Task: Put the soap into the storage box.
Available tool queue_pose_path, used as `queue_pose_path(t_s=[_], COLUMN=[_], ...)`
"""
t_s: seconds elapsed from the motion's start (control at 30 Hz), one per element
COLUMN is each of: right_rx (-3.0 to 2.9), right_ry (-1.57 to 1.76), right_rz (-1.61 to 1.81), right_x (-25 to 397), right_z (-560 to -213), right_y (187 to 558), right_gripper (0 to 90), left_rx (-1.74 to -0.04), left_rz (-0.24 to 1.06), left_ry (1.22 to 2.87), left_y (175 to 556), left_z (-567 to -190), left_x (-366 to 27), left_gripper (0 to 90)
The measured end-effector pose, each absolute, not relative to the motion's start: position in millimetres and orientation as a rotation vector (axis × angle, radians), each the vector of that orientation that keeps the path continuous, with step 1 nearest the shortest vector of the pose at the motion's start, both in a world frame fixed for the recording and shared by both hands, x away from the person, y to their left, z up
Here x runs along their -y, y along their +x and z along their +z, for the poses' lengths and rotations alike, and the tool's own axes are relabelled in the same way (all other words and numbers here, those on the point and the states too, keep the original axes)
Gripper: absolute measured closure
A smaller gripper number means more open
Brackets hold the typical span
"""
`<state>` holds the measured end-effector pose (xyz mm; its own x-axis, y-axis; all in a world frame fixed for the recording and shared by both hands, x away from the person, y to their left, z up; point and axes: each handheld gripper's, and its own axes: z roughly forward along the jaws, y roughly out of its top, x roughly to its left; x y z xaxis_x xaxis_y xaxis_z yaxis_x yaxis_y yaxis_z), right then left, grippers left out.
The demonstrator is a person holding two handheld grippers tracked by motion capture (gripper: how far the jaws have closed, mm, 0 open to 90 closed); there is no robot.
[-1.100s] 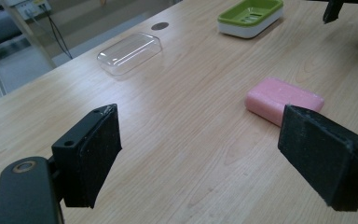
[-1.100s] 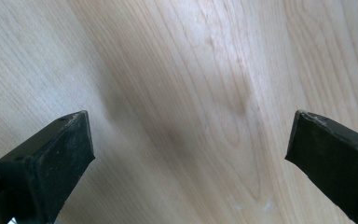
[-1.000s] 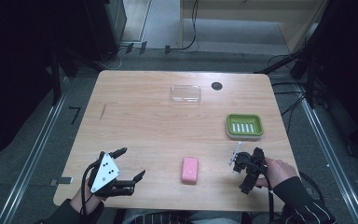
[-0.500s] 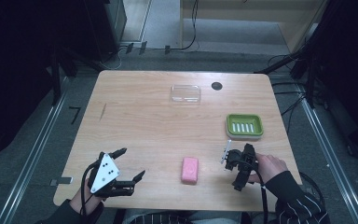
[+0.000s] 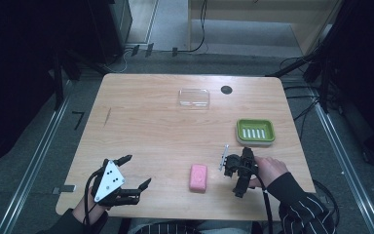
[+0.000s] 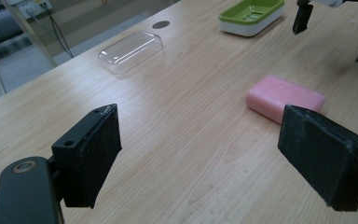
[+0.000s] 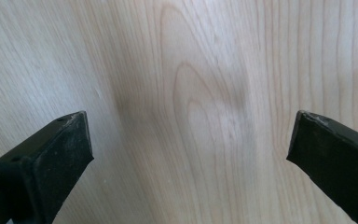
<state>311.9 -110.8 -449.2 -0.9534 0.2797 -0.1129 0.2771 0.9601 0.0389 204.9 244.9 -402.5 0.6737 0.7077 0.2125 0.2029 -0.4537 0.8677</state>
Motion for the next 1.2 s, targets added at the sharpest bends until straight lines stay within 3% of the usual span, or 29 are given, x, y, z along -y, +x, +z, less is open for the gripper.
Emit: queue_pose_path(t_s=[1.2], right_rx=[-3.092], right_ry=[0.176], right_rz=[0.091], right_x=[33.9], right_z=[-443.3], right_y=[322.8], right_gripper=[0.0], left_rx=[-0.708], left_rz=[0.713], left_ry=[1.996], left_y=[205.1], left_z=[-402.8], left_x=[-245.2], left_gripper=[14.0])
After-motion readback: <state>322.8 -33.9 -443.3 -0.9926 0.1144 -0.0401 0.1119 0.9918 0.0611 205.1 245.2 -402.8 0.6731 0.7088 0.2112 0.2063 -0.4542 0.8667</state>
